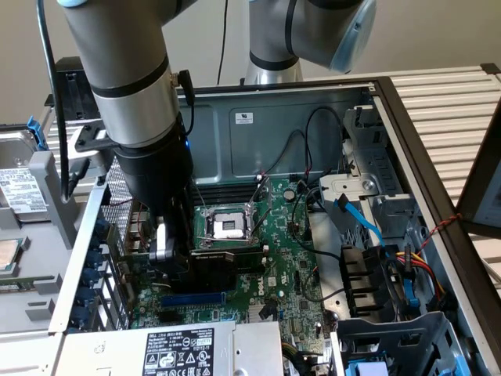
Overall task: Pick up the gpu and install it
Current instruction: 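Insert the gpu into the slot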
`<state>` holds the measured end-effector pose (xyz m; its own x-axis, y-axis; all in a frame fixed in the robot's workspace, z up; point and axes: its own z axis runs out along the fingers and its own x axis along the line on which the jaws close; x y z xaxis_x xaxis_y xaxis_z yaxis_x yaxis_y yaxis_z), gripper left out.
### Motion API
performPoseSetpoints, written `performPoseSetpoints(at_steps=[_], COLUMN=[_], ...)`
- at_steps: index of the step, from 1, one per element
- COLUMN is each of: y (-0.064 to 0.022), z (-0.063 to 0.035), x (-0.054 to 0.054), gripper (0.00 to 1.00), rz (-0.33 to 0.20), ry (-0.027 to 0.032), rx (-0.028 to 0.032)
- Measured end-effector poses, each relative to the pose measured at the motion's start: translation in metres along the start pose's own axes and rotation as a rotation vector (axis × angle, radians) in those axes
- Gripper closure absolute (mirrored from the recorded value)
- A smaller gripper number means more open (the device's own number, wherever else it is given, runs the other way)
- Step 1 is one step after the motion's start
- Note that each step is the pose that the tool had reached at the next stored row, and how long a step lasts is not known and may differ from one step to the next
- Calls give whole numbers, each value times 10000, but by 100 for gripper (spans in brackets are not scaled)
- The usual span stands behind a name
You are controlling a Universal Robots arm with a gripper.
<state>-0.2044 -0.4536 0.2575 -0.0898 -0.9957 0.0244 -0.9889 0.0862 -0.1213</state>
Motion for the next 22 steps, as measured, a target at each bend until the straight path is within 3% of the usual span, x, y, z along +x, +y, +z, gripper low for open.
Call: performPoseSetpoints(at_steps=[22], y=[6], z=[20], x=[-23], gripper=[73], rz=[-6], ry=[-2], rx=[2])
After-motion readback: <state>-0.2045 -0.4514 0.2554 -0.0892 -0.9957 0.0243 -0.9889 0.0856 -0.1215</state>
